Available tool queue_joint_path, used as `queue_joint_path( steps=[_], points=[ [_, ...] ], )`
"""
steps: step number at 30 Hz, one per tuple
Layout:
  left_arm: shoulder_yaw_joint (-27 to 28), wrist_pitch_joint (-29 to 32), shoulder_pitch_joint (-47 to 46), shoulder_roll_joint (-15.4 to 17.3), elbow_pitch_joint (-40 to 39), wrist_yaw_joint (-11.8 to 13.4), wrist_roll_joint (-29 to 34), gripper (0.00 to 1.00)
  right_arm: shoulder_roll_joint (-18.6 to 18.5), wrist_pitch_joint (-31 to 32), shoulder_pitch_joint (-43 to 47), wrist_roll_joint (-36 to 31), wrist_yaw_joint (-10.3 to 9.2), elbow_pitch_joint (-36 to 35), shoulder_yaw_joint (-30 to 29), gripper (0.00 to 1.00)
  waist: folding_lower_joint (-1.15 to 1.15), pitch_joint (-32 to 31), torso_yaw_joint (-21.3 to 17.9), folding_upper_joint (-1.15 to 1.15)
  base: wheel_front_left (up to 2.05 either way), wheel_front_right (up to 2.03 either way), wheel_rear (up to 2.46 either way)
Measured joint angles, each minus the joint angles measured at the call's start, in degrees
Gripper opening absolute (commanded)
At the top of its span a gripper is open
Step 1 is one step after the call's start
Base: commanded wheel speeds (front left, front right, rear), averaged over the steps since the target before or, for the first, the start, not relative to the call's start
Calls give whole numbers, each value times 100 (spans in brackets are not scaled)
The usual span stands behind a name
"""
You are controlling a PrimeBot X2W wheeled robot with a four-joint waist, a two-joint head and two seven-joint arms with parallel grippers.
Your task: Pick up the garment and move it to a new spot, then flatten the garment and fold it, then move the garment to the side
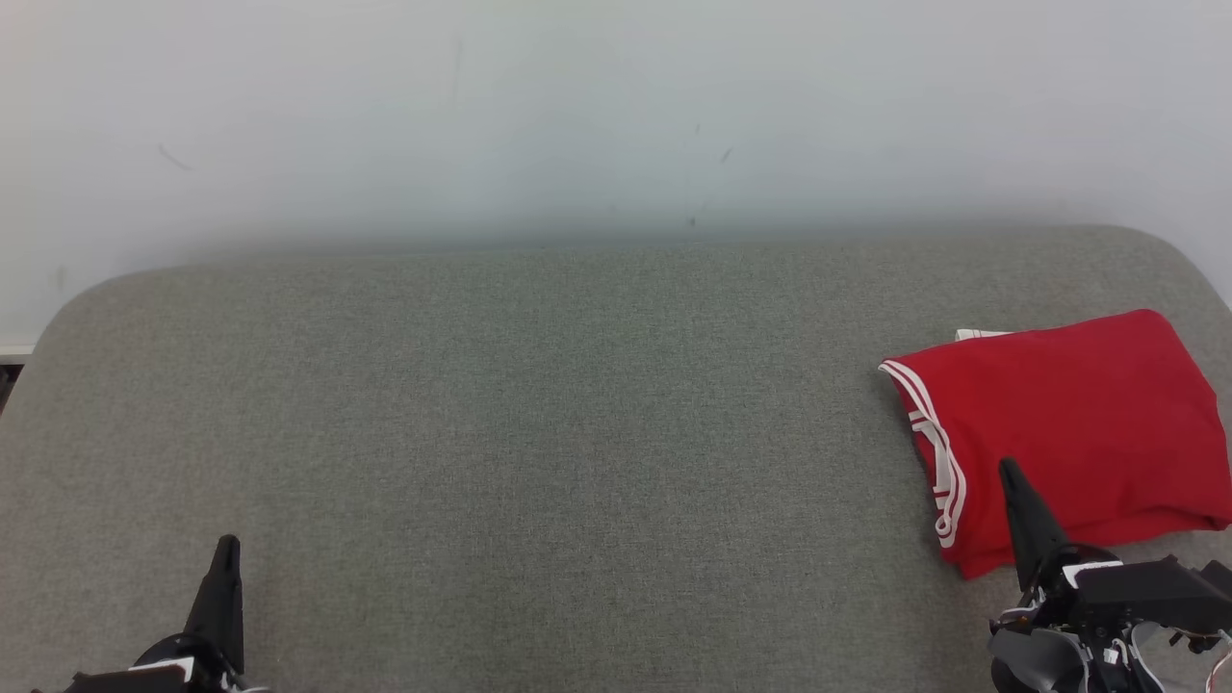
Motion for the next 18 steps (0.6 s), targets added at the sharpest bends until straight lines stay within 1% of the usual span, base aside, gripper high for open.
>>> queue_joint_path(
  steps=[18],
  points=[
    [-1,0,0,0,-10,0,-1,0,0,0,2,4,0,-9,1,0,0,0,0,0,0,0,0]
  ],
)
